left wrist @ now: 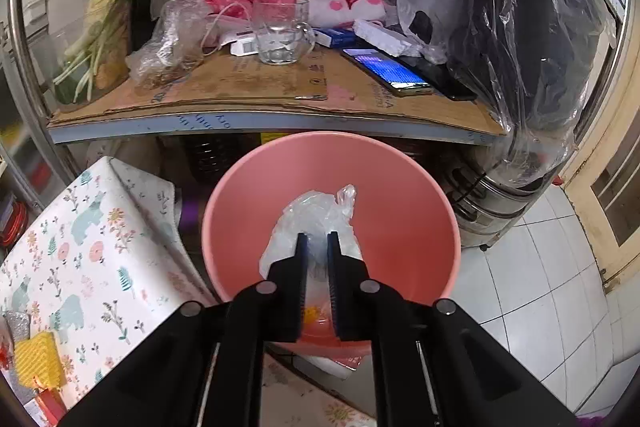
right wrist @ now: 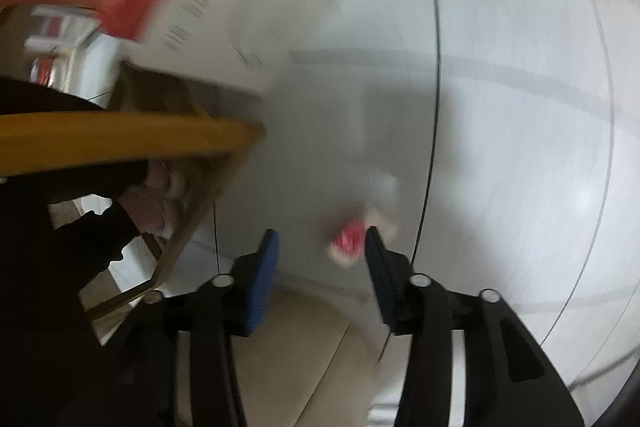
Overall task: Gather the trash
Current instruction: 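Carry the plastic bag over the pink bucket with the left tool and release it, then swing the pink paper cup over the bucket with the right tool and release it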
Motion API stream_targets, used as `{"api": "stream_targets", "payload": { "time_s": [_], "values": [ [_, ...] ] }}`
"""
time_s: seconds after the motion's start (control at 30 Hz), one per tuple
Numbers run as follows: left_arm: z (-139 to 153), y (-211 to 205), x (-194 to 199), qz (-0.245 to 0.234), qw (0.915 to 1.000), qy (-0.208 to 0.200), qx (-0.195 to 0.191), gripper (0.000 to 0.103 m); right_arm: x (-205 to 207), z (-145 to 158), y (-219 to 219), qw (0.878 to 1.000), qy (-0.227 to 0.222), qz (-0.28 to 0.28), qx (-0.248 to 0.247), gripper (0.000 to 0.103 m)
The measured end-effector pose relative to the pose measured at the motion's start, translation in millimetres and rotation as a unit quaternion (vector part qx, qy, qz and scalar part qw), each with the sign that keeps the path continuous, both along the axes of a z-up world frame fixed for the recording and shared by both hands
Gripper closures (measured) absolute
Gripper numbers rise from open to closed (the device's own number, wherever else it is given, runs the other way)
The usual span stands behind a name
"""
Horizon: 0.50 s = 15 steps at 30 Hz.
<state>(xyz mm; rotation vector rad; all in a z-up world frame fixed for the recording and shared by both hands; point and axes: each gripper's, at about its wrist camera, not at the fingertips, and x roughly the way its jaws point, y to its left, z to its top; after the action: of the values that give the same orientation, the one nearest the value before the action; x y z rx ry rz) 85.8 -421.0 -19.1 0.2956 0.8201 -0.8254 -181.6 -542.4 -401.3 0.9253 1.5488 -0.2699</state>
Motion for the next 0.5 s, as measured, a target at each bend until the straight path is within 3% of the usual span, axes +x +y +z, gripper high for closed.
{"api": "stream_targets", "payload": {
  "time_s": [0.13,0.3,0.5],
  "values": [
    [-1,-3,-5,-0.005,1.0000,-0.005,0.006,0.068,-28,-45,11,0.995,0.053,-0.062,0.065,0.042],
    [7,3,-11,-0.005,0.9999,-0.012,-0.003,0.068,-37,-89,15,0.980,0.111,-0.126,0.103,0.035],
    [24,19,-11,0.006,0.9996,-0.017,-0.020,0.068,-41,-125,25,0.969,0.147,-0.164,0.111,0.033]
  ]
}}
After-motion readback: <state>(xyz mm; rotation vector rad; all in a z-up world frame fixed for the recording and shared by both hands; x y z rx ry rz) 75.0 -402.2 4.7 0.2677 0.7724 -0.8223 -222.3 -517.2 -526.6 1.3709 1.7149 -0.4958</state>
